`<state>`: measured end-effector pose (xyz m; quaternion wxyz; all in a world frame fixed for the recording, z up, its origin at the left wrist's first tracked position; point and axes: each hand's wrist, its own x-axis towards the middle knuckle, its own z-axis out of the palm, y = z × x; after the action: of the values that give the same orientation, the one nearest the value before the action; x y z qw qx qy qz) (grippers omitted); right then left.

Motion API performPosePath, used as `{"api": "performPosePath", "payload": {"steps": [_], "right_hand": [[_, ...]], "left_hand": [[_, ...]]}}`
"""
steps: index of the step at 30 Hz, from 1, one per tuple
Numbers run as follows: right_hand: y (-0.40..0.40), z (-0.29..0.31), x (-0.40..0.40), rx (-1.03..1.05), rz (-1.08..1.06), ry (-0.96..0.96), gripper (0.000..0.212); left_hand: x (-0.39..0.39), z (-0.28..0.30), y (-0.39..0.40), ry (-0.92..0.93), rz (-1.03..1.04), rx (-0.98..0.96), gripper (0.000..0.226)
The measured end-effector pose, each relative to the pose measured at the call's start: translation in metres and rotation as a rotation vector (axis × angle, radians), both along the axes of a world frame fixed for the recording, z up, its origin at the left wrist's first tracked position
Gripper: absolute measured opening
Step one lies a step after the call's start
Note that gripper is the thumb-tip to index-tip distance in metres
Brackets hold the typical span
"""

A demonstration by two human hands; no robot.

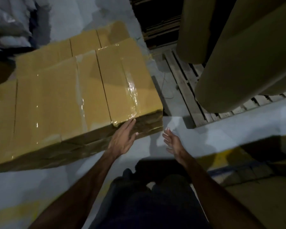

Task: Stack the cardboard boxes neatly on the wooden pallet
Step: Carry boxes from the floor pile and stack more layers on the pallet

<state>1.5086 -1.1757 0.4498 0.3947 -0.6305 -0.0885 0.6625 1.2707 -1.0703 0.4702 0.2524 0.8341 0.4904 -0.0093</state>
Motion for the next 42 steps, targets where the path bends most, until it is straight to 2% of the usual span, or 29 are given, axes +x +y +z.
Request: {"api": "performPosePath", "payload": {"steps": [3,7,13,16,17,21,28,31,35,39,42], "right_hand": [[-0.014,0.015,-0.029,0.015,-0.048,-0.024,0.062],[-0.033,0.023,-0.077,0.058,-0.075,-0.114,0.061],[-0.074,0.043,-0.171,0.028,-0.237,-0.229,0.046],[-0.105,0.068,-0.22,0.067,-0.269,-0.295,0.029],[-0.116,0.079,-0.234,0.076,-0.268,-0.322,0.022],[-0.164,0.1,-0.273,0.091,-0.295,-0.409,0.016],[-0.265,0.108,-0.308,0.061,-0.459,-0.475,0.047],[-0.319,0.106,-0.326,0.083,-0.558,-0.554,0.034],[-0.409,0.108,-0.364,0.023,-0.768,-0.575,0.042],[-0.515,0.099,-0.418,-0.039,-0.972,-0.64,0.01],[-0.596,0.085,-0.469,-0.121,-1.139,-0.678,0.014]], "left_hand": [[-0.025,0.009,-0.01,-0.056,0.044,0.005,0.064],[-0.061,0.014,-0.031,-0.219,0.094,-0.06,0.061],[-0.143,0.015,-0.078,-0.347,0.116,-0.13,0.06],[-0.178,0.018,-0.101,-0.35,0.097,-0.179,0.06],[-0.187,0.018,-0.108,-0.347,0.074,-0.183,0.061],[-0.208,0.027,-0.137,-0.377,-0.021,-0.236,0.059],[-0.222,0.047,-0.197,-0.427,-0.304,-0.263,0.058],[-0.217,0.062,-0.233,-0.438,-0.435,-0.283,0.057],[-0.209,0.078,-0.298,-0.423,-0.563,-0.371,0.067],[-0.21,0.074,-0.377,-0.398,-0.699,-0.423,0.077],[-0.218,0.065,-0.442,-0.344,-0.813,-0.501,0.076]]}}
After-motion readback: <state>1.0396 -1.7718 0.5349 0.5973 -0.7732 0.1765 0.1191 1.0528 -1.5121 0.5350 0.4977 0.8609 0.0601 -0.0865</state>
